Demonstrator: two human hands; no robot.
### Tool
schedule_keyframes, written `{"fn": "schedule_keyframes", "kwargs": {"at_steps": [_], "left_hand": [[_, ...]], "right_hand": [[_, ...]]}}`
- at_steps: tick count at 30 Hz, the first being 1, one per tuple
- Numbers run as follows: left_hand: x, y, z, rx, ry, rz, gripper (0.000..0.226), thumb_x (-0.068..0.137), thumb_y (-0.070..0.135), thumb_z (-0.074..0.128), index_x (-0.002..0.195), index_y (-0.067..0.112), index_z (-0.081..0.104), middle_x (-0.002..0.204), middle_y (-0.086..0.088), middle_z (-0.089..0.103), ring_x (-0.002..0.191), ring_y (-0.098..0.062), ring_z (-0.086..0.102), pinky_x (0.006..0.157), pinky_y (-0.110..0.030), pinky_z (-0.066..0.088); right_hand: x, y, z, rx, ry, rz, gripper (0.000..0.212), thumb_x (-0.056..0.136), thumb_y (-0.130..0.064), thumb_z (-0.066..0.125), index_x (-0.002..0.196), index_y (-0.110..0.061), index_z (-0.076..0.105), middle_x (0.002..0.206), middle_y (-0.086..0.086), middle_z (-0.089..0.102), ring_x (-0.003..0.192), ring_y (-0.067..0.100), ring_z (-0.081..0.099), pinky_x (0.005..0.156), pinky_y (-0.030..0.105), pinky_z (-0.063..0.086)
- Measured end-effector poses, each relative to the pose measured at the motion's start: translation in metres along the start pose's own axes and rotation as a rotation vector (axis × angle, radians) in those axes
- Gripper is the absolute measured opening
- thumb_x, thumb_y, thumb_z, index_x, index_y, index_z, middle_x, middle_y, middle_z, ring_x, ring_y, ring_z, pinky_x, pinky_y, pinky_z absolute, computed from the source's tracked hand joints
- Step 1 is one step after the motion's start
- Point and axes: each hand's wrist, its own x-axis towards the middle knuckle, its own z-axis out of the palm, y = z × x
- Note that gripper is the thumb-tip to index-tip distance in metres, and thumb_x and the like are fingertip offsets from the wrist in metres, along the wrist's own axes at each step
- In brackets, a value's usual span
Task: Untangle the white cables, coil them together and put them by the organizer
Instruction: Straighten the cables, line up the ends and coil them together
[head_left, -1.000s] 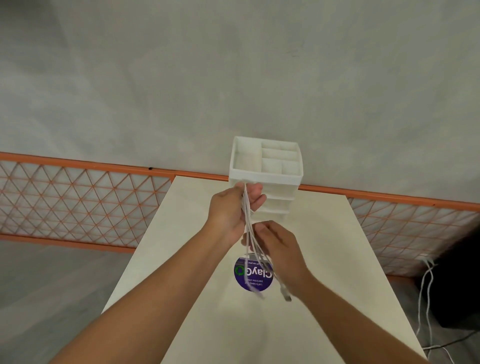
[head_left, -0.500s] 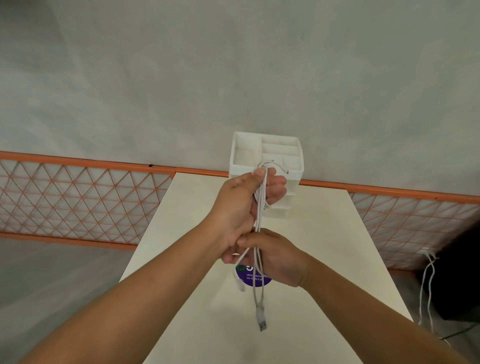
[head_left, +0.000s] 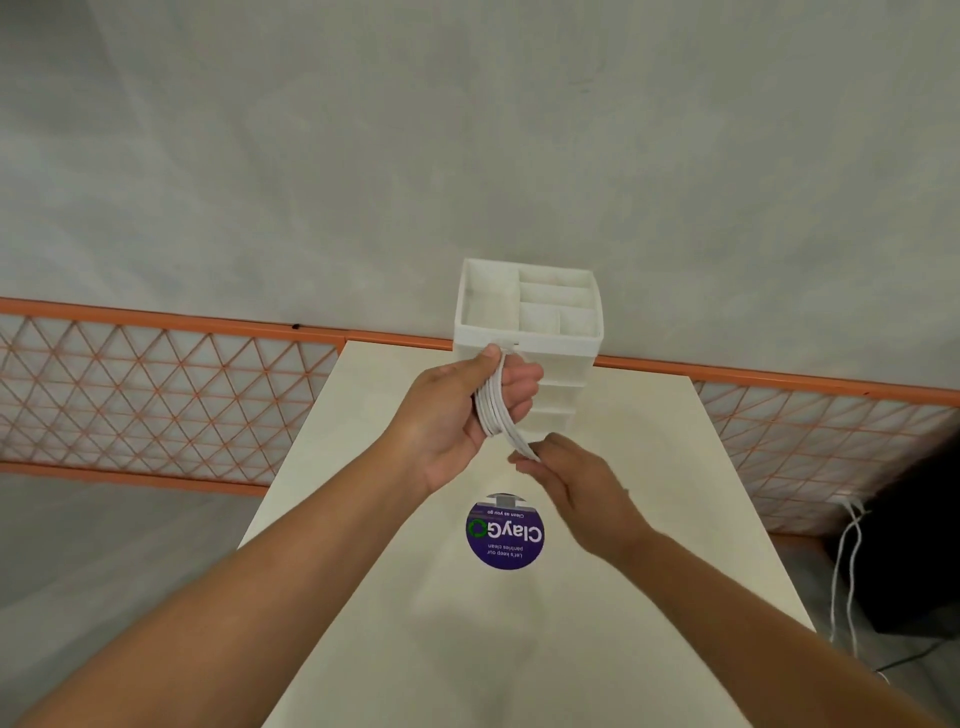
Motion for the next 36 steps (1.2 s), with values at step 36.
{"fn": "schedule_keyframes", "kwargs": {"at_steps": [36], "left_hand": [[-0.005,-0.053,-0.046,0.448,-0.252,-0.614,0.032,0.090,0.020,0.046,0.065,0.006,0.060,0.040,0.007,0.023,0.037,-0.009,0.015,0.041,-0.019,0.023]], "right_hand": [[0.032,-0.018,-0.050,-0.810,-0.503,-0.514,0.031,0.094,-0.032,0.029,0.080,-0.022,0.055,0.083,-0.005,0.048,0.087,0.019,0.043,0.083,0.029,0.022]]}}
